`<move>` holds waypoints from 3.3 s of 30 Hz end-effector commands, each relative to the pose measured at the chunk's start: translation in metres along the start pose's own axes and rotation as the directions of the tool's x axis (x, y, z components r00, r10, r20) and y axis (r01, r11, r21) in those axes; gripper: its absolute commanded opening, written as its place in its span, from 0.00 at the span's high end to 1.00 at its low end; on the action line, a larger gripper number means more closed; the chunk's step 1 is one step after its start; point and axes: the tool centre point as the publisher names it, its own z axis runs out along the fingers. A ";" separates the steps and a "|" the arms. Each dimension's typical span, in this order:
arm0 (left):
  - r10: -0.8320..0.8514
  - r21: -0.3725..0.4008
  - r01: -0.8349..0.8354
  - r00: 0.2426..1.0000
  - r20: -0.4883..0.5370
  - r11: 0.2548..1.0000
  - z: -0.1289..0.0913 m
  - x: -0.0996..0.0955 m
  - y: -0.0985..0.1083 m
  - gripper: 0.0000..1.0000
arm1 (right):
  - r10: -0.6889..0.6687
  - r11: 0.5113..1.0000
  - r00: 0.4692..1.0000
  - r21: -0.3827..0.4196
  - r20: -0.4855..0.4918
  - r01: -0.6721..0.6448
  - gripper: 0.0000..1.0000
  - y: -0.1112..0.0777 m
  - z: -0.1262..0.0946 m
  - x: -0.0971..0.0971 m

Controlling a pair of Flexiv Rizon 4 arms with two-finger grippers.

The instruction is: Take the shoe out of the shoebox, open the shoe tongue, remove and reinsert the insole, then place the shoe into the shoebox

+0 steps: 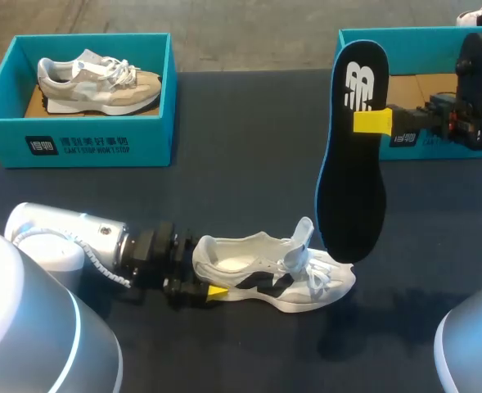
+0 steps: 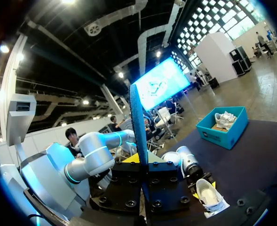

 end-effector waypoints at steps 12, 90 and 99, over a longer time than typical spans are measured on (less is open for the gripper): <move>0.015 -0.131 -0.016 1.000 -0.009 0.991 -0.031 0.000 0.002 0.00 | 0.001 1.000 1.000 0.002 -0.003 -0.001 1.00 0.001 0.003 -0.002; 0.066 -0.932 -0.114 0.993 -0.097 0.343 -0.069 0.000 -0.037 0.00 | 0.001 1.000 1.000 0.002 -0.003 -0.001 1.00 0.001 0.003 -0.002; 0.076 -0.942 -0.118 0.992 -0.098 0.315 -0.064 0.001 -0.036 0.00 | 0.001 1.000 1.000 0.002 -0.003 -0.001 1.00 0.001 0.003 -0.002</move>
